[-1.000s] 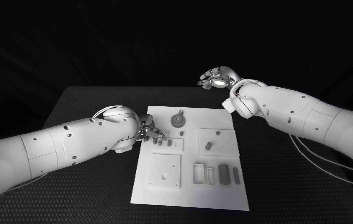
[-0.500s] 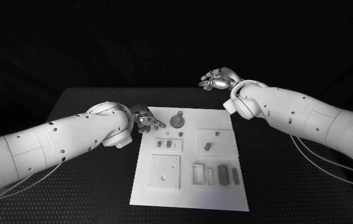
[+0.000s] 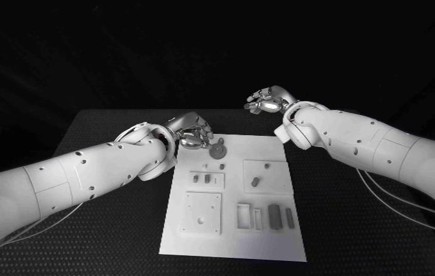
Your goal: Assemble the parts on the task board
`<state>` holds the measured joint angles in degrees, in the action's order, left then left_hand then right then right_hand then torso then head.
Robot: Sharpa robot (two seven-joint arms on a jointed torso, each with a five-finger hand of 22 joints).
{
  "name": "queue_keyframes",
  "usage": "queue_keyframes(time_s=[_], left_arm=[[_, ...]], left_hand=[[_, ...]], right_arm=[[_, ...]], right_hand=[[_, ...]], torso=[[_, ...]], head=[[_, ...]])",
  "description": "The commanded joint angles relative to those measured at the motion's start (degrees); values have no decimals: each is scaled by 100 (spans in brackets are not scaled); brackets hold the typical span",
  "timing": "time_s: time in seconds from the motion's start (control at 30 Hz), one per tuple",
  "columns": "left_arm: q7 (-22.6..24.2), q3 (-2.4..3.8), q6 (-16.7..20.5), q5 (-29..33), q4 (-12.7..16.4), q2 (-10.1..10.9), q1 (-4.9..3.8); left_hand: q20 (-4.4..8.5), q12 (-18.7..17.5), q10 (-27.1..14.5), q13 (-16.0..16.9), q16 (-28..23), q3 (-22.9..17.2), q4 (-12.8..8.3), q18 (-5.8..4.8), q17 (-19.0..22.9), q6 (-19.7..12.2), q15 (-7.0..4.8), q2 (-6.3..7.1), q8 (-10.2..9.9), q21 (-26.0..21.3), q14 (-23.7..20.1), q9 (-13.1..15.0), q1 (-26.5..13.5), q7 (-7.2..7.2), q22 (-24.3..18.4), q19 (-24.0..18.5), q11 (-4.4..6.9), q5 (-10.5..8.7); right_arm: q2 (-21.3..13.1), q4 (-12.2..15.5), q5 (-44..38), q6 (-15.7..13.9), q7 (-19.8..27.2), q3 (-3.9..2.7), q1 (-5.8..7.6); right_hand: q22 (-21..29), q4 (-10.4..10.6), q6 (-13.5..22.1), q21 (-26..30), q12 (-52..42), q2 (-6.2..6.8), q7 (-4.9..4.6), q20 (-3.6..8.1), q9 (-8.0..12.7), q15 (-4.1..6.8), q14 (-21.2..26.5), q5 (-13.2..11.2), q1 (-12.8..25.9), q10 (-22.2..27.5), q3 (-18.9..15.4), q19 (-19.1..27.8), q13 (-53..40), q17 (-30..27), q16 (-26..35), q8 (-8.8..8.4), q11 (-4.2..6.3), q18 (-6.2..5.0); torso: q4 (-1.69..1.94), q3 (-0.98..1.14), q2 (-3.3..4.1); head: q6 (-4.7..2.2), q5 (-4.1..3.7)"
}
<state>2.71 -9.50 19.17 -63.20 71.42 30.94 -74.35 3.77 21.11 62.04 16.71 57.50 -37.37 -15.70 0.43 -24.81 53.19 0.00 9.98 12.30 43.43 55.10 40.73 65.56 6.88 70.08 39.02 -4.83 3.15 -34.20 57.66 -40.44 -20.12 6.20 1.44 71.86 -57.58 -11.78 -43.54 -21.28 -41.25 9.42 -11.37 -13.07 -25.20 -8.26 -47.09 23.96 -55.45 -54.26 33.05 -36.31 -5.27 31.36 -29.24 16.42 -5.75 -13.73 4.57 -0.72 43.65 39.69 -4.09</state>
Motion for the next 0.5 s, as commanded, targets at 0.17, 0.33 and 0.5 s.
queue_keyframes(time_s=[0.17,0.33,0.5], left_arm=[[541,-65,284,-1317,-338,-301,148],[525,-75,8,-1679,-489,-455,216],[559,-88,-258,-1913,-603,-600,278]], left_hand=[[147,-389,10,-170,-45,100,54,-43,-19,-41,28,117,-68,-50,7,-93,12,40,51,-2,-79,-29],[176,-568,164,-239,51,137,98,-41,-89,60,-10,109,-49,-19,107,-138,58,30,115,52,-77,-27],[231,-696,319,-279,253,163,85,-37,-205,129,-75,36,-54,31,214,-210,108,21,182,137,-32,-24]], right_arm=[[45,-4,-8,68,44,-2,-5],[63,-7,-8,70,43,-2,-5],[82,7,-8,70,46,-2,-5]], right_hand=[[-6,13,-49,25,-32,-6,-47,-7,6,-7,45,33,-37,1176,-19,29,7,9,21,28,-436,45],[-8,13,-48,26,-32,-7,-47,-8,7,-7,45,33,-36,1176,-20,29,9,10,22,29,-436,45],[-9,13,-48,27,-33,-8,-47,-7,7,-8,45,33,-37,1176,-20,29,10,10,22,29,-436,45]], torso=[[-14,-2,10],[-30,-4,27],[-43,-15,47]], head=[[-29,-12],[-41,-15],[-57,-3]])
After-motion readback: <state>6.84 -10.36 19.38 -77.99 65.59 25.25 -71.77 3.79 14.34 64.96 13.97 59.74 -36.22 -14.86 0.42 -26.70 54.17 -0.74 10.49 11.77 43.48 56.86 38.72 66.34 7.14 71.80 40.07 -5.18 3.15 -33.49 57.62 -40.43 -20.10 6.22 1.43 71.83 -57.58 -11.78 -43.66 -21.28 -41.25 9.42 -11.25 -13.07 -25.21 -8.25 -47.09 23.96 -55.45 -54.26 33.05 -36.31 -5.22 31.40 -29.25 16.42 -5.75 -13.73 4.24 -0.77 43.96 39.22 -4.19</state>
